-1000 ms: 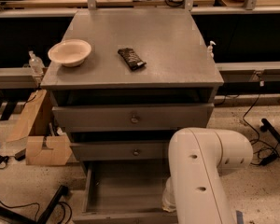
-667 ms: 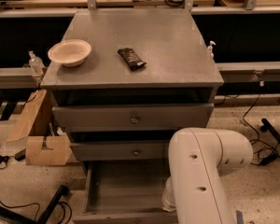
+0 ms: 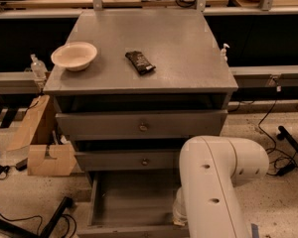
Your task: Open bottom drawer
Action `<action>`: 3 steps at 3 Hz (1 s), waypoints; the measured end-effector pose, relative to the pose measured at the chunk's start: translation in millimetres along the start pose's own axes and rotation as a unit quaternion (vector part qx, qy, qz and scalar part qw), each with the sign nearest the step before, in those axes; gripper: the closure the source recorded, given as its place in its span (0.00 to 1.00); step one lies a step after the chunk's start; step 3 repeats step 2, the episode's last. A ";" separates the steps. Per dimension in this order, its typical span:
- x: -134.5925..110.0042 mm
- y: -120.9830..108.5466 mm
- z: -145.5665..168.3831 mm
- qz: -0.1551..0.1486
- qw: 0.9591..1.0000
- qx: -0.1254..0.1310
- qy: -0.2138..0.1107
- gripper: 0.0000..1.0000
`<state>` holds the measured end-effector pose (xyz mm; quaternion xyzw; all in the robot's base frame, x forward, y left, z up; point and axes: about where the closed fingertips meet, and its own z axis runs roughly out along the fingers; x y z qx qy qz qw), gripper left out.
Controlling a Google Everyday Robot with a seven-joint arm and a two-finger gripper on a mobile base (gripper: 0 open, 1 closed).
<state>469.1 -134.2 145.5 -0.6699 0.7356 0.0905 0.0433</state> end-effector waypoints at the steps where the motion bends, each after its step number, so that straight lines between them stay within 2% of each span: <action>1: -7.6 -20.4 -0.1 0.000 1.000 0.000 0.000 0.00; 3: -8.3 -22.3 -0.1 0.000 1.000 0.000 0.000 0.00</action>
Offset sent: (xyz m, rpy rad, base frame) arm 0.0062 0.0017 0.0000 0.0000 0.0000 0.0000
